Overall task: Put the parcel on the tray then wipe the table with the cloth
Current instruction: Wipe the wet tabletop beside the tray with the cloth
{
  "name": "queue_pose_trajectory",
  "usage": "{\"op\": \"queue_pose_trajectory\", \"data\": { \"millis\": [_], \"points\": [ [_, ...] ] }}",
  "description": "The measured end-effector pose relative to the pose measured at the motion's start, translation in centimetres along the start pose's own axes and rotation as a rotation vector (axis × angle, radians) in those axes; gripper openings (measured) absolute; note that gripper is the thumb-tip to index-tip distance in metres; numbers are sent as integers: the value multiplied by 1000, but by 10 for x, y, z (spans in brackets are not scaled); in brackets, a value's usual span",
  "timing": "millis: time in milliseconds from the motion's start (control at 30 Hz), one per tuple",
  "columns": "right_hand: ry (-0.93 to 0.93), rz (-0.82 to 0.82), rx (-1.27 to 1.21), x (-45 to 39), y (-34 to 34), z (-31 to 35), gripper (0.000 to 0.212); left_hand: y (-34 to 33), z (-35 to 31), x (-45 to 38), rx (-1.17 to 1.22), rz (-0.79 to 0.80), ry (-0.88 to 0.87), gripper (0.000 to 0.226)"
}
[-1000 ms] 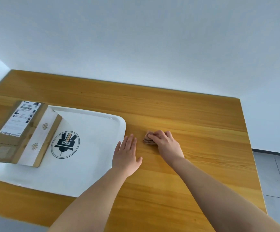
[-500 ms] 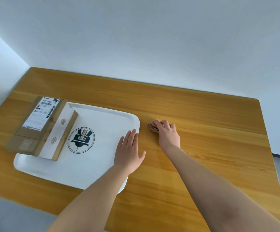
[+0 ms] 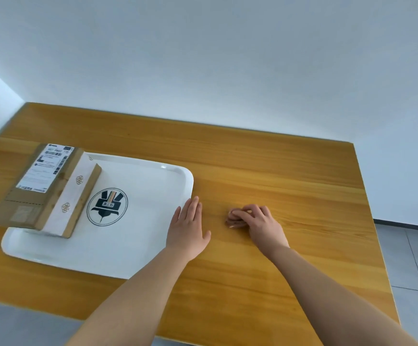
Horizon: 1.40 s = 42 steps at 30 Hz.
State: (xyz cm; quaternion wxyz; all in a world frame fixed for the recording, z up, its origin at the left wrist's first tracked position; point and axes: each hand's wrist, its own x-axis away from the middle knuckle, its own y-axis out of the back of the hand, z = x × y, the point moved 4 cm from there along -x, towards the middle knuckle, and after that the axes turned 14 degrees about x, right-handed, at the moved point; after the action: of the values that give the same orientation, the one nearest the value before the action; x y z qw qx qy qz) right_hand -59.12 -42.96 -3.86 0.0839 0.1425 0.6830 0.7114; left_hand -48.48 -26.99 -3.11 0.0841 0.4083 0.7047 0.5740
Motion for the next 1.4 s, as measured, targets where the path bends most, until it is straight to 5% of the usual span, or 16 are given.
{"op": "queue_pose_trajectory", "data": {
  "millis": [133, 200, 467, 633, 800, 967, 1233, 1400],
  "points": [
    [-416, -7, -45, -5, 0, 3, 61, 0, 4, 11, -18, 6, 18, 74],
    [-470, 11, -54, -10, -1, 22, 65, 0, 9, 18, -28, -15, 26, 69],
    [235, -66, -25, 28, -7, 85, 65, 2, 18, 34, 10, -82, 77, 61],
    [407, -30, 130, 61, -8, 42, 74, -3, 7, 36, 25, -79, 70, 63],
    [17, -49, 190, 68, 1, -12, 80, -7, -2, 40, 23, -54, 63, 63],
    [-294, -62, 97, 58, -2, 24, 75, -8, 0, 44, 24, -39, 70, 63],
    [228, -52, 91, 85, -8, 98, 70, -9, -4, 45, 28, -21, 64, 64],
    [473, -9, 215, 121, -13, 67, 70, -10, -20, 41, 26, -25, 19, 62]
  ]
}}
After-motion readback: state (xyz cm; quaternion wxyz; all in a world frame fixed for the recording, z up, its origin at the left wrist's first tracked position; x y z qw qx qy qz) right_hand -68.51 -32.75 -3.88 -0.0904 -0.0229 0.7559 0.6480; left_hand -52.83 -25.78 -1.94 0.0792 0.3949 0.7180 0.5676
